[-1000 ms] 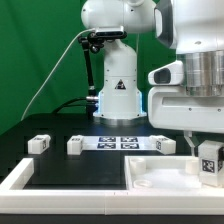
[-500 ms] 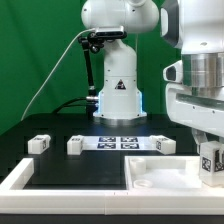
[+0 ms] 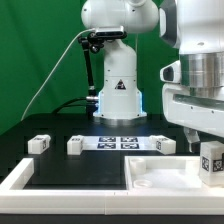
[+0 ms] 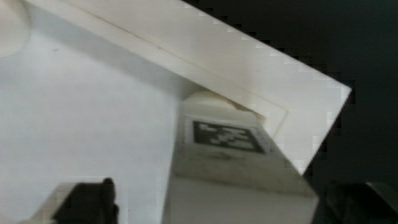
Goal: Assemble one leg
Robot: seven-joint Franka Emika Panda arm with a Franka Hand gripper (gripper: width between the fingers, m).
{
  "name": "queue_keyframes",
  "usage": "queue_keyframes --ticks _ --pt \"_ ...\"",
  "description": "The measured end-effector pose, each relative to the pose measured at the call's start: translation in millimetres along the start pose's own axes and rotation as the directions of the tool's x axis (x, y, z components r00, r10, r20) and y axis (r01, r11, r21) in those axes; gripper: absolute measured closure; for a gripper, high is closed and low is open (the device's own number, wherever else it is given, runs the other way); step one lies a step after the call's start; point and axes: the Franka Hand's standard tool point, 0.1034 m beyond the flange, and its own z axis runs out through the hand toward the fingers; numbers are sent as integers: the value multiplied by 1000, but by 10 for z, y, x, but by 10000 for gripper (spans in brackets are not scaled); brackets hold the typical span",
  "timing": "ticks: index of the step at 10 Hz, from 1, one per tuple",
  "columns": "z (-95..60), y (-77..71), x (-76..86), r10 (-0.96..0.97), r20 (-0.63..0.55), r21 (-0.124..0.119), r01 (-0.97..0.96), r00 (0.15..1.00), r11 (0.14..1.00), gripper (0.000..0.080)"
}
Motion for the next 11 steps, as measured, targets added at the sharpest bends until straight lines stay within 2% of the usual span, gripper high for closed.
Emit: queue_keyframes --ticks 3,4,6,7,8,11 --pt "3 -12 -20 -346 -2 0 346 938 938 152" --pt "-2 -19 -25 -488 -9 -11 488 873 873 152" --pt "-30 -60 -53 -654 -32 -25 653 756 757 151" --pt "-38 -61 -55 -745 -46 -33 744 666 667 151" --pt "-29 -43 -42 -805 -51 -37 804 591 593 151" --pt "-15 1 14 -890 -35 -47 889 454 455 151"
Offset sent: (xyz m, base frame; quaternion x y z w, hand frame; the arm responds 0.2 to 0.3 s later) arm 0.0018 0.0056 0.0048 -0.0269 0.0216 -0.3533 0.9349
